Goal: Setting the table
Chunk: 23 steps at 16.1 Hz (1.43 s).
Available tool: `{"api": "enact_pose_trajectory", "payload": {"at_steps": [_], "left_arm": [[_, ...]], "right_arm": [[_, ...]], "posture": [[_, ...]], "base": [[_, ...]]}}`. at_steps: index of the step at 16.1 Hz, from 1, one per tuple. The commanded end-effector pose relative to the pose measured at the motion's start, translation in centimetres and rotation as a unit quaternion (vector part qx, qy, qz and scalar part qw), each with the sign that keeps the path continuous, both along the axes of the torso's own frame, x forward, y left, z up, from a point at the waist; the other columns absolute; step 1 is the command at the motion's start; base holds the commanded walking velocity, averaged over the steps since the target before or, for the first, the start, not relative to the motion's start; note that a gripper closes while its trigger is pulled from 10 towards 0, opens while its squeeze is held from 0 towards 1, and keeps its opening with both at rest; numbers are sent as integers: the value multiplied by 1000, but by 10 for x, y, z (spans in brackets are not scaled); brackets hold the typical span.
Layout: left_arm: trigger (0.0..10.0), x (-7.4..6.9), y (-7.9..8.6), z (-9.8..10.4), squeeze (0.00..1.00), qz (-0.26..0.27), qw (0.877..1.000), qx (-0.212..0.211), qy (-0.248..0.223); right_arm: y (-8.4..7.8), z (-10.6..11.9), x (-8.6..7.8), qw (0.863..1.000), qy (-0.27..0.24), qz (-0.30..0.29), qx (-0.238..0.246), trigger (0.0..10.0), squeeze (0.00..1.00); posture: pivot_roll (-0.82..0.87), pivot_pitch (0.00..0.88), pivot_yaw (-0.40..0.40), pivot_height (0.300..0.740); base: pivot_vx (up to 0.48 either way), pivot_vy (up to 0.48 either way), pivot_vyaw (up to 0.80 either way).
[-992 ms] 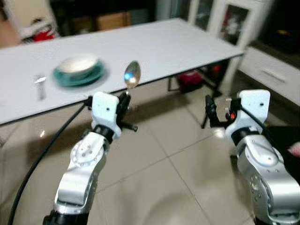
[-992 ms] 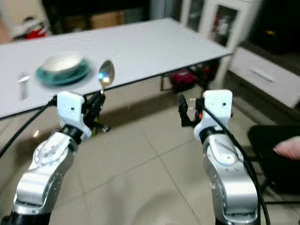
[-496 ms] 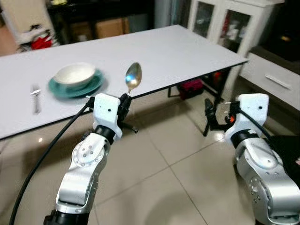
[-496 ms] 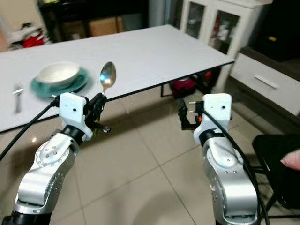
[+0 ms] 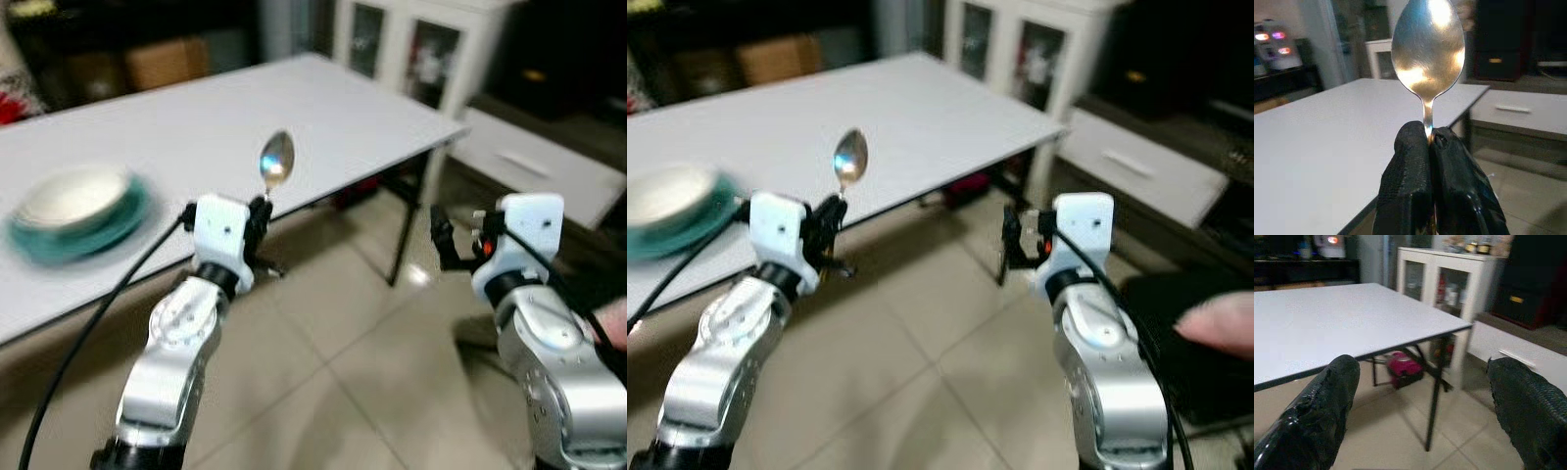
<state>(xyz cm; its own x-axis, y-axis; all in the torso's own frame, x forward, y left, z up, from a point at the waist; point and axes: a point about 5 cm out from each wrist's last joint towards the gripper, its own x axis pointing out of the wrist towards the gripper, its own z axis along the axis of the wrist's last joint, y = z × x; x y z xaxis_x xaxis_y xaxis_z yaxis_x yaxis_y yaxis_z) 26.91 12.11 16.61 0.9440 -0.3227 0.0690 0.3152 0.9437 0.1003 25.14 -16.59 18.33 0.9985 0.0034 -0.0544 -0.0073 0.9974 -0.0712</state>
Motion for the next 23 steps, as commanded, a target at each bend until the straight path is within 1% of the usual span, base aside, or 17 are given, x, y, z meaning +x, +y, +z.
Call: {"api": "enact_pose_trajectory", "payload": {"at_steps": [1,17,23], "left_arm": [[10000,0,-8,5,0,-13,1000,-2,-8],[10000,4,-8,2,0,-14,1000,5,-4],[10000,5,-4,2,0,-4,1000,6,-5]], "right_arm": [[-6,1,-1,1000,4,-9,-5,10000,0],[1,-5,1,1000,18,10,3,10000,0],[7,-6,2,999,21,31,1,10000,0]], "posture": [[-79,0,26,740],[-67,0,32,740],[-59,0,27,740]], "base": [[420,0,0],[420,0,0],[415,0,0]]}}
